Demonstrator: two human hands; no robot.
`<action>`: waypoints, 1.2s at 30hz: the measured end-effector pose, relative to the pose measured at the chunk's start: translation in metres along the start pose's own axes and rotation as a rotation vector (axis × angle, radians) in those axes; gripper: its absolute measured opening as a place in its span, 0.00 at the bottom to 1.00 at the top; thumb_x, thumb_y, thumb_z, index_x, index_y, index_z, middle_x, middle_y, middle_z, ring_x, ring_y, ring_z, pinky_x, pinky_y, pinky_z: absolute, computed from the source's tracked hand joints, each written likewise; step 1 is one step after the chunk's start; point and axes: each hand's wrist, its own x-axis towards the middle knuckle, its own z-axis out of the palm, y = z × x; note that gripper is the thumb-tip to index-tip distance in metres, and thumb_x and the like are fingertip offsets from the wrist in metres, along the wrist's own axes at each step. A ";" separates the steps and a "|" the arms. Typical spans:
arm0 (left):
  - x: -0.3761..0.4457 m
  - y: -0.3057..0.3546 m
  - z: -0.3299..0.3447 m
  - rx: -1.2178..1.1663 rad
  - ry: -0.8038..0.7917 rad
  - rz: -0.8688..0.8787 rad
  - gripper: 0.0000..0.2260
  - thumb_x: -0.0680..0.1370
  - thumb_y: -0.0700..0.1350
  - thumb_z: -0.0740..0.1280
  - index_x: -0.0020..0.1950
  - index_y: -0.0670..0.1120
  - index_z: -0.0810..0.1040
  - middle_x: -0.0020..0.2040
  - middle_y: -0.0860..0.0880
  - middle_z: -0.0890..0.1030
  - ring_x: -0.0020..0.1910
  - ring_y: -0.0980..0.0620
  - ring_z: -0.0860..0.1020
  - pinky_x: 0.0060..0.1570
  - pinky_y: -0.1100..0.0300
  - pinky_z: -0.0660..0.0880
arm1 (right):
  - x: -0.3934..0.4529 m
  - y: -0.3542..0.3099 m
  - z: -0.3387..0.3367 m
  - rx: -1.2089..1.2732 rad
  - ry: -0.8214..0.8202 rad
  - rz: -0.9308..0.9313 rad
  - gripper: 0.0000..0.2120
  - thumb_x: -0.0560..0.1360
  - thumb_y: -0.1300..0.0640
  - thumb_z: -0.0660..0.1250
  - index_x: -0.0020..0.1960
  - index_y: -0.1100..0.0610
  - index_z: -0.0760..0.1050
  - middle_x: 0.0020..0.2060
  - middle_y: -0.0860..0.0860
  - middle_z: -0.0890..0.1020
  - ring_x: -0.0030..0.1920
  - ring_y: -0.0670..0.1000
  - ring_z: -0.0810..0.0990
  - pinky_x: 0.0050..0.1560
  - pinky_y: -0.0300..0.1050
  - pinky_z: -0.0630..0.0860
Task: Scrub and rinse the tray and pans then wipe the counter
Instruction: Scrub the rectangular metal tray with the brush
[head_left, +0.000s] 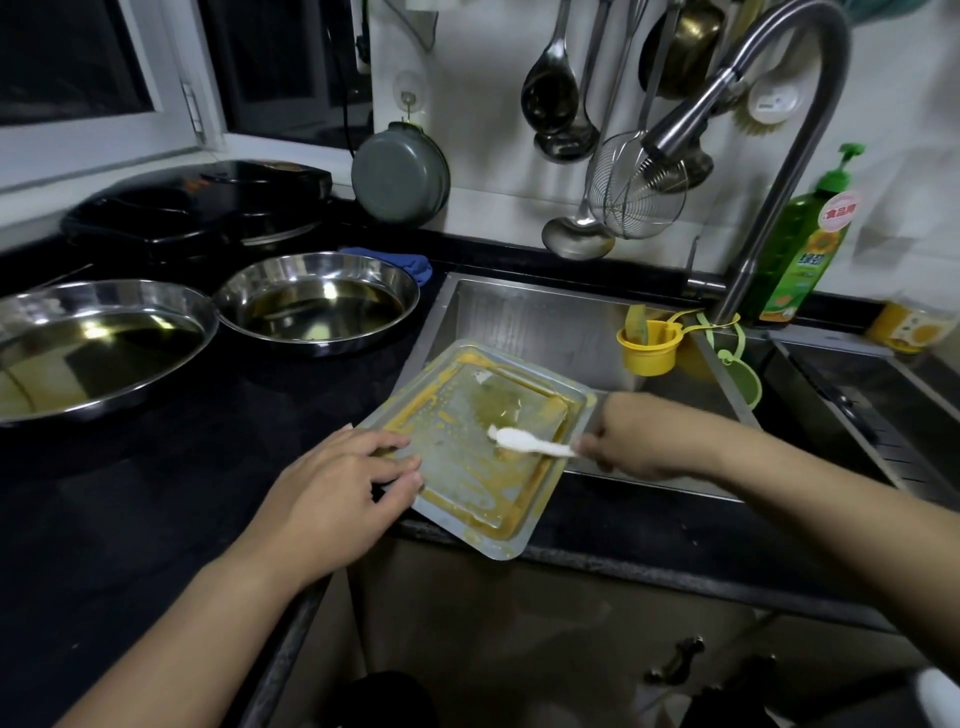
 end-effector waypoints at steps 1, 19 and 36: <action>0.000 0.001 0.000 -0.001 0.011 -0.002 0.28 0.76 0.71 0.49 0.62 0.64 0.83 0.68 0.68 0.75 0.69 0.70 0.68 0.75 0.70 0.48 | 0.008 0.007 -0.006 -0.008 0.048 0.052 0.16 0.83 0.48 0.60 0.48 0.59 0.79 0.43 0.55 0.80 0.43 0.56 0.77 0.45 0.44 0.73; 0.001 -0.003 0.001 -0.011 -0.001 0.010 0.28 0.77 0.71 0.49 0.63 0.63 0.82 0.68 0.68 0.74 0.69 0.70 0.68 0.77 0.66 0.51 | -0.014 -0.003 -0.003 -0.046 0.086 0.023 0.17 0.83 0.47 0.58 0.46 0.58 0.76 0.36 0.50 0.75 0.42 0.55 0.76 0.45 0.46 0.74; -0.001 0.001 0.000 -0.006 -0.007 0.005 0.24 0.79 0.70 0.52 0.62 0.64 0.82 0.68 0.68 0.74 0.70 0.70 0.68 0.76 0.68 0.50 | -0.003 0.017 -0.017 -0.070 0.027 0.090 0.17 0.84 0.49 0.58 0.52 0.57 0.83 0.38 0.53 0.79 0.38 0.50 0.78 0.40 0.43 0.76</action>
